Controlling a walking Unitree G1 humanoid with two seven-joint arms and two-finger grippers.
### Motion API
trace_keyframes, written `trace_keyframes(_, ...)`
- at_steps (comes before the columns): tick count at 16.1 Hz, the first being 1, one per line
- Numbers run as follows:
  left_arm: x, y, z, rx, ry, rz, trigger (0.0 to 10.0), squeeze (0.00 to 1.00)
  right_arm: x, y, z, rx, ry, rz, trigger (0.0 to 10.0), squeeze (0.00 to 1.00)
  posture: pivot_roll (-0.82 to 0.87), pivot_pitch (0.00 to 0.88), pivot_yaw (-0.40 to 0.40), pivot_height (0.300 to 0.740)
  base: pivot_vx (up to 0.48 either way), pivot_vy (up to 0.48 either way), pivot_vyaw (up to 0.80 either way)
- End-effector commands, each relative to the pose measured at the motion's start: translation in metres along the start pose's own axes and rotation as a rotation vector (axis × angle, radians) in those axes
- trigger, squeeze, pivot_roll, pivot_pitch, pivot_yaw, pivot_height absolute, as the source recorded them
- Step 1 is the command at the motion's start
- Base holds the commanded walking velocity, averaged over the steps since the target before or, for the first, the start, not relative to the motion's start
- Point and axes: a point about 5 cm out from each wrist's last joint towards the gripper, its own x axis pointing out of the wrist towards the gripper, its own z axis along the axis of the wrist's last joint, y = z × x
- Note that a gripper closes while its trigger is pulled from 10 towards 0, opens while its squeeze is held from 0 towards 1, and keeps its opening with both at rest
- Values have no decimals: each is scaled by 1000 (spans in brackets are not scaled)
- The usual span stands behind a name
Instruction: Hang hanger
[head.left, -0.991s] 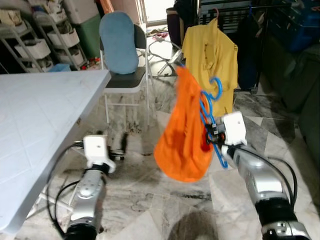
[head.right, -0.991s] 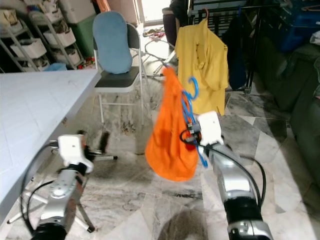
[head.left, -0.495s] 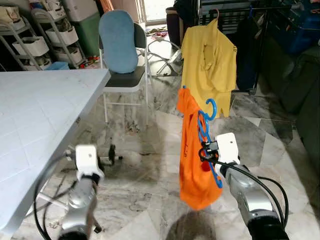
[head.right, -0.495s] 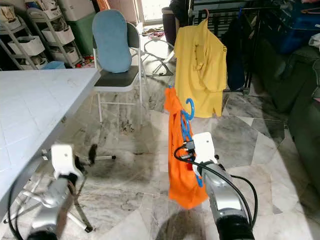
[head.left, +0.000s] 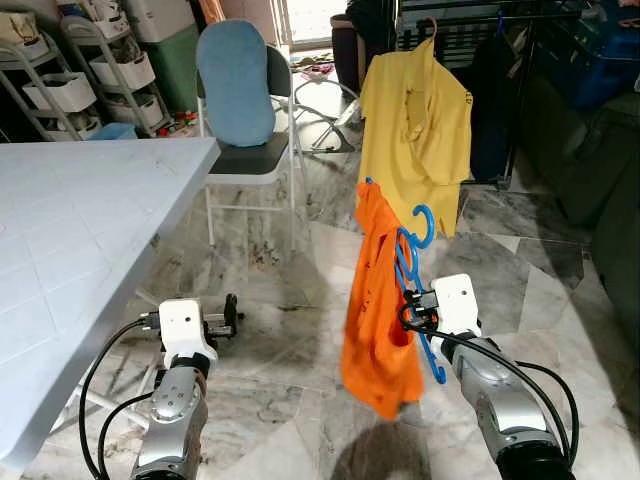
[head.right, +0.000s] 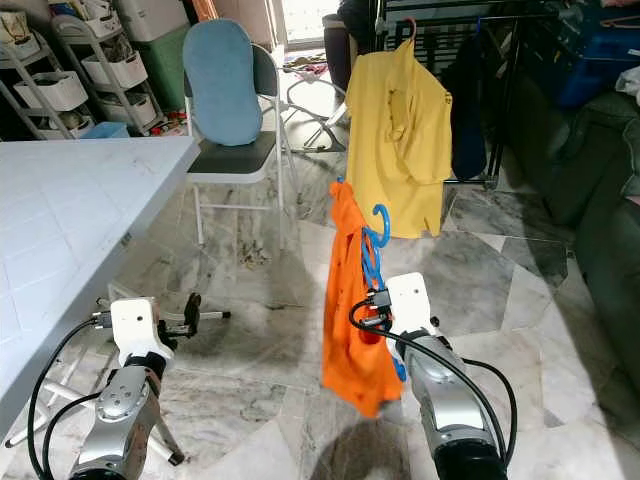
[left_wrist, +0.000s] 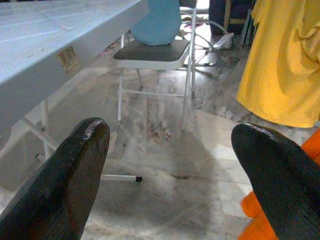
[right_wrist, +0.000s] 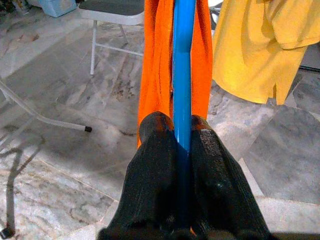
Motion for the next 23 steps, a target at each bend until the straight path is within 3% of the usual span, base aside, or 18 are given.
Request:
trace_keyframes(1,-3,7,-5,-5,18,36,10000,0,2,7,5,-8,-37,19,10000,0,-152,0,126,740,0,0,0)
trace_keyframes(7,-1,5,-5,-4,16,32,10000,0,1,12,3,-5,-37,29,10000,0,-155,0,128,740,0,0,0)
trace_keyframes(13,2,7,-11,-23,71,33,10000,0,-5,10,-27,15,53,-10,10000,0,-159,0,142,740,0,0,0)
trace_keyframes(23,7,-1,-6,20,50,-11,10000,0,-4,7,-27,2,47,-14,10000,0,-166,0,145,740,0,0,0)
